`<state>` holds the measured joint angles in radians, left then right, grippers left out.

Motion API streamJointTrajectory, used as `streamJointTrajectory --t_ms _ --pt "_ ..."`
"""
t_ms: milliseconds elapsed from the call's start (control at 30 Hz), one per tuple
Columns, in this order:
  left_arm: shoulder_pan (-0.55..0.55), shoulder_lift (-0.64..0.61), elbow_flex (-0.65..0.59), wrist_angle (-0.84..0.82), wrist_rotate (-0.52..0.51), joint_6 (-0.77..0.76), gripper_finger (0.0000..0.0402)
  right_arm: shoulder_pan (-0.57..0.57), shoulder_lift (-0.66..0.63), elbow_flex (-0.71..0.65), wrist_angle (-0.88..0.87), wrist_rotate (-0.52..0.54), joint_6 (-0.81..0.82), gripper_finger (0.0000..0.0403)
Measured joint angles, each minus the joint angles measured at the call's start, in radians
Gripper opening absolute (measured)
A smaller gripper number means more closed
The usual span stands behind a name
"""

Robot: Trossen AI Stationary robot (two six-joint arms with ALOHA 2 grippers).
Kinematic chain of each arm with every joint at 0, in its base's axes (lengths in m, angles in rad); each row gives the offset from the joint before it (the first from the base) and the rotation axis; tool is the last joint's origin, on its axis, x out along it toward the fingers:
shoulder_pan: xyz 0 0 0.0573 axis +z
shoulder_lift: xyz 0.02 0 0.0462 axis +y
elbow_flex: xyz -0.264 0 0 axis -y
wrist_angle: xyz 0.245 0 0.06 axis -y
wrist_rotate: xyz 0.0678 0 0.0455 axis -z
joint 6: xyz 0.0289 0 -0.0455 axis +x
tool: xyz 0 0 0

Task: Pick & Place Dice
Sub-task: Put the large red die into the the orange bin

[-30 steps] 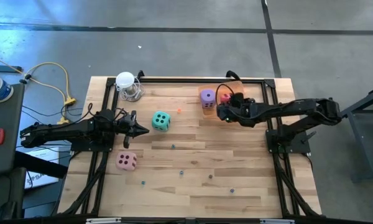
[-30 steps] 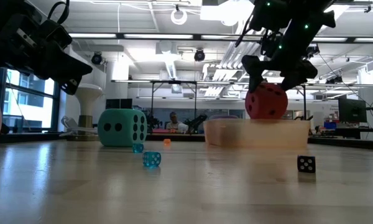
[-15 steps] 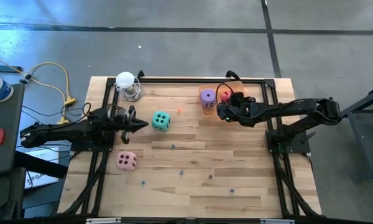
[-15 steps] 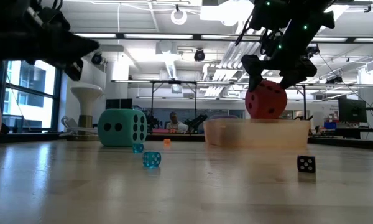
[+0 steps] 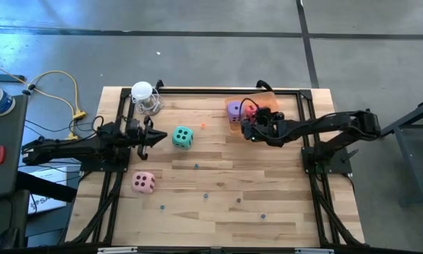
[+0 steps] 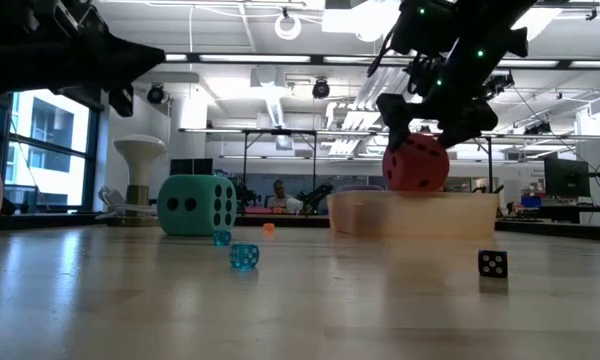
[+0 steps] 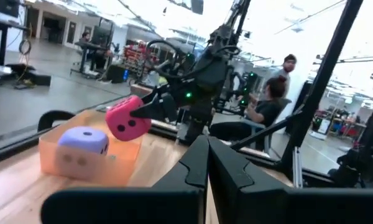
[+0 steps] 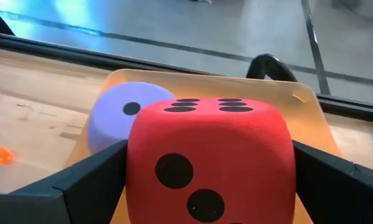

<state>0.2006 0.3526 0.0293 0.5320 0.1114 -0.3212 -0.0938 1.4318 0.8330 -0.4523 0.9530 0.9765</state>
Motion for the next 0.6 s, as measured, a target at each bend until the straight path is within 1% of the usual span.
streamJointTrajectory --t_ms 133,267,367,433,600 --pt "-0.023 0.132 0.035 0.084 -0.006 0.041 0.0002 0.011 0.015 0.000 0.057 0.006 0.004 0.0400" --pt "-0.051 0.332 0.106 0.205 -0.044 0.145 0.0002 0.009 0.015 0.000 0.082 0.003 0.023 0.0400" --pt "-0.064 0.530 0.182 0.275 -0.073 0.214 0.0002 0.009 0.015 0.000 0.076 -0.002 0.025 0.0400" --pt "-0.068 0.682 0.242 0.343 -0.091 0.225 0.0002 0.009 0.015 0.000 0.076 -0.011 0.026 0.0400" --pt "-0.065 1.058 0.415 0.539 -0.092 0.254 0.0002 0.018 0.015 0.000 0.050 -0.012 0.072 0.0400"
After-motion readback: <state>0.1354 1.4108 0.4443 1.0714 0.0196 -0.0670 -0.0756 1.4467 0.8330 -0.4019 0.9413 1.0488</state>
